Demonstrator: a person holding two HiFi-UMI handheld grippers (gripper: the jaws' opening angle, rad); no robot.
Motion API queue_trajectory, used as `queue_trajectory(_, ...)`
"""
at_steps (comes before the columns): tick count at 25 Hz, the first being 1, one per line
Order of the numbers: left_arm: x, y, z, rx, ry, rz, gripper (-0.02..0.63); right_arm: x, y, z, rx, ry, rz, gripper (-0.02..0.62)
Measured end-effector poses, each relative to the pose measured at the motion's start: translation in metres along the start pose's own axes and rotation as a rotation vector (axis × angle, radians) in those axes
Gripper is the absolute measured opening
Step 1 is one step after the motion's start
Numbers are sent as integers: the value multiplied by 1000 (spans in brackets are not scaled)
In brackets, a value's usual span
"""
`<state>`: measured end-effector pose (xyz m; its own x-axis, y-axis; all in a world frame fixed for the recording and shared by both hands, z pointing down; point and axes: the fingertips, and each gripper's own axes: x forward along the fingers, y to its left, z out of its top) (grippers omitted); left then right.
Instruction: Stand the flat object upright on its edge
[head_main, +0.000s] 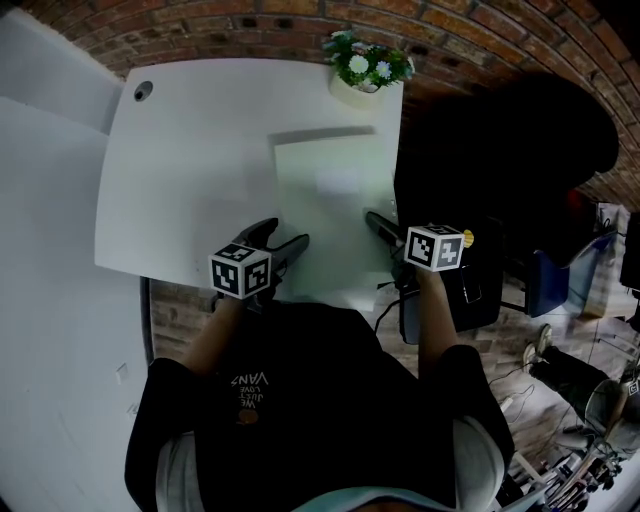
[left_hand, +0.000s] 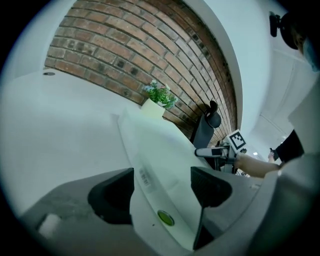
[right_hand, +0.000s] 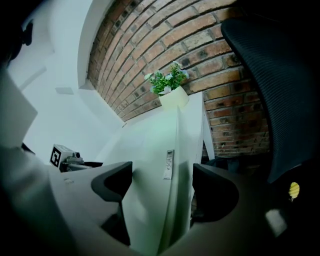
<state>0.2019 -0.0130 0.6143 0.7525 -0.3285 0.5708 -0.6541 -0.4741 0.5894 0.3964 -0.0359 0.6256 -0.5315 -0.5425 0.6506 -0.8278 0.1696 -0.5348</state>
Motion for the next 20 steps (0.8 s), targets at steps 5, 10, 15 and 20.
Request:
queue_trajectory(5, 5, -4, -4, -39, 20, -22, 353, 1, 5, 1, 23, 2, 21, 367)
queue_trajectory(10, 10, -5, -10, -44, 42, -26, 351, 2, 5, -1, 26, 4, 28, 359)
queue_trajectory(15, 10, -3, -10, -42, 52, -14, 350, 2, 4, -2, 15, 6, 15, 359)
queue_trajectory(20, 10, -1, -8, -41, 56, 0, 331, -1, 3, -3, 15, 12, -15, 356)
